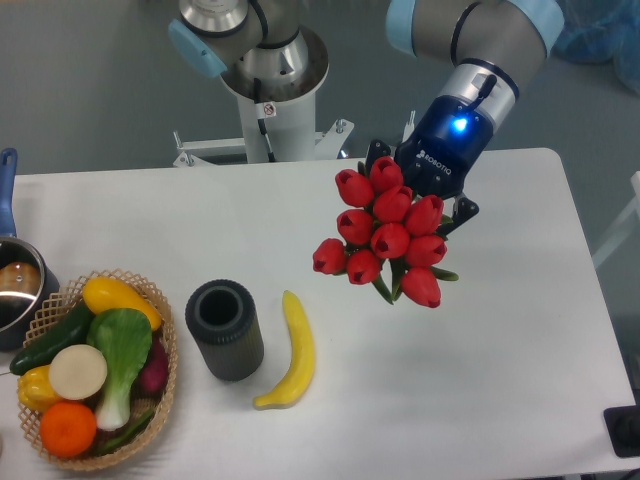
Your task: Insert the flowers into the vase
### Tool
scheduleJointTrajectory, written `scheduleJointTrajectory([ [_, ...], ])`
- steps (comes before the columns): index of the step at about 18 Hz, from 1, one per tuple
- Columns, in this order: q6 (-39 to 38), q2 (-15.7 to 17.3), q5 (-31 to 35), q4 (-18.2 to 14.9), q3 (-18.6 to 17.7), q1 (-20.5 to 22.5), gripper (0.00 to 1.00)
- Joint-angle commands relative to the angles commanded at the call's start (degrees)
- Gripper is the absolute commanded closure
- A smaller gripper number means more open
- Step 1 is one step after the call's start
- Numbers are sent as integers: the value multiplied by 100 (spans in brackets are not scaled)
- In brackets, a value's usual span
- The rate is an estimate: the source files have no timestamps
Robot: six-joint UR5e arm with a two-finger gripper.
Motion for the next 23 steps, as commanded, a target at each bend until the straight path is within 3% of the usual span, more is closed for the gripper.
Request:
scheduleJointTrajectory([
  [9,87,9,26,26,-167,52,52],
  [23,237,79,0,61,-79,62,52],
])
